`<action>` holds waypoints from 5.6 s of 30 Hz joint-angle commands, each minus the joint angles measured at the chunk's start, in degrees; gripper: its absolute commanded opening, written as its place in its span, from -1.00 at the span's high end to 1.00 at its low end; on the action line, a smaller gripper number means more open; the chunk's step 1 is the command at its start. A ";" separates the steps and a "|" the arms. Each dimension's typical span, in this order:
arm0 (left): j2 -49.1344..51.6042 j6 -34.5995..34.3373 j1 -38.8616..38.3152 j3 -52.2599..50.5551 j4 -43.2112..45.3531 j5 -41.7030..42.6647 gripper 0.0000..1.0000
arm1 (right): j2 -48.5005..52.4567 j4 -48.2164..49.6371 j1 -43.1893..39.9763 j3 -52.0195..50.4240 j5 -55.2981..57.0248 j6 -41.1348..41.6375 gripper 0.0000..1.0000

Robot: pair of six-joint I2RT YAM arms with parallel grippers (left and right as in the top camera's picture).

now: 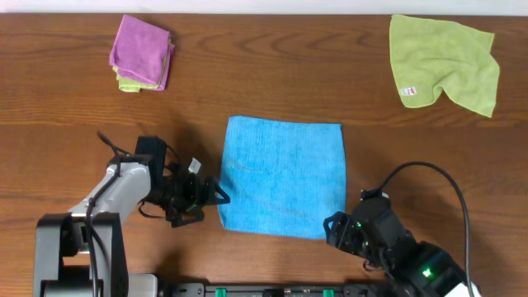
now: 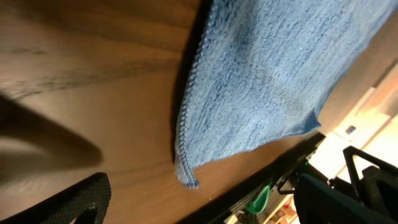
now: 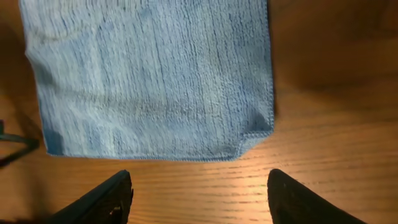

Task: Fold the cloth
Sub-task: 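Release the cloth and move both grippers to its near corners, then grasp the blue cloth's near left and right corners with both grippers, then lift the near edge and fold it away over the far edge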

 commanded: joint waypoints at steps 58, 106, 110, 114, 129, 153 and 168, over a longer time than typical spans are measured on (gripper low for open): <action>-0.35 -7.91 -10.80 -8.98 14.86 -3.45 0.88 | 11.26 9.14 -4.50 -6.88 -3.52 -0.26 -0.41; -6.86 -12.63 -10.80 5.11 5.40 -3.58 0.88 | 18.82 13.70 -5.44 1.55 2.69 -5.46 0.98; -8.52 -16.70 -10.80 5.92 8.22 -5.25 0.88 | 18.82 13.73 -7.89 2.38 5.31 -5.68 0.97; -8.48 -21.57 -10.80 6.08 14.03 -7.23 0.88 | 19.58 14.43 -10.49 2.38 6.05 -6.95 0.97; -2.82 -30.16 -10.86 6.08 33.29 -11.43 0.88 | 28.74 30.40 -13.77 2.69 9.18 -11.61 0.98; 3.63 -37.29 -11.32 6.12 50.84 -15.89 0.88 | 43.89 50.45 -21.05 5.55 8.92 -18.21 0.97; 4.92 -37.38 -11.32 6.19 51.23 -15.34 0.88 | 54.53 53.88 -21.57 13.29 11.06 -21.84 0.98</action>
